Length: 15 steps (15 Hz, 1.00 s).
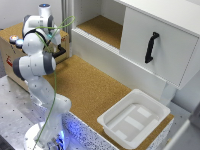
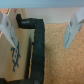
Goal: Pull the handle of the drawer
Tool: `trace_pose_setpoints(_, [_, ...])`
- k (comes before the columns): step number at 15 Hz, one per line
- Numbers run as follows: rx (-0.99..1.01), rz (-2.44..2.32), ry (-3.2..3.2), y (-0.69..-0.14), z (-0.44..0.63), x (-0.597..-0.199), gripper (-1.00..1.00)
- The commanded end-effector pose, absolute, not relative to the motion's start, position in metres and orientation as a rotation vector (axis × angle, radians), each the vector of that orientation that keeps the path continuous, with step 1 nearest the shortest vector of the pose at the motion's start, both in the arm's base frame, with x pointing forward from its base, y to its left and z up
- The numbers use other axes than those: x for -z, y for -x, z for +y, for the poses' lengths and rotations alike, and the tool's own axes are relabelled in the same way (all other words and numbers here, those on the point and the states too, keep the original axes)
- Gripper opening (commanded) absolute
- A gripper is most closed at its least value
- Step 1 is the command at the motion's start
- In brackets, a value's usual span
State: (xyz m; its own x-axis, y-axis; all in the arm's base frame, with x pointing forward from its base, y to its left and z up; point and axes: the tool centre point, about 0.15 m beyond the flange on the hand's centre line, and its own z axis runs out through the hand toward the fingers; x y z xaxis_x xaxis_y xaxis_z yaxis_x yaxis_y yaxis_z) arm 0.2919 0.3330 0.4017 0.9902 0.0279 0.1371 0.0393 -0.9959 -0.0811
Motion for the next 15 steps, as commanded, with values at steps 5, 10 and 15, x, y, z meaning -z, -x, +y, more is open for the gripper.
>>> trace_pose_setpoints(5, [0.158,-0.066,2.876,-0.332,0.336,-0.348,1.00])
trace_pose_setpoints(10, [0.143,-0.075,2.813,-0.342,0.342,-0.317,1.00])
trace_pose_setpoints(15, [0.090,-0.085,2.789,-0.340,0.350,-0.301,1.00])
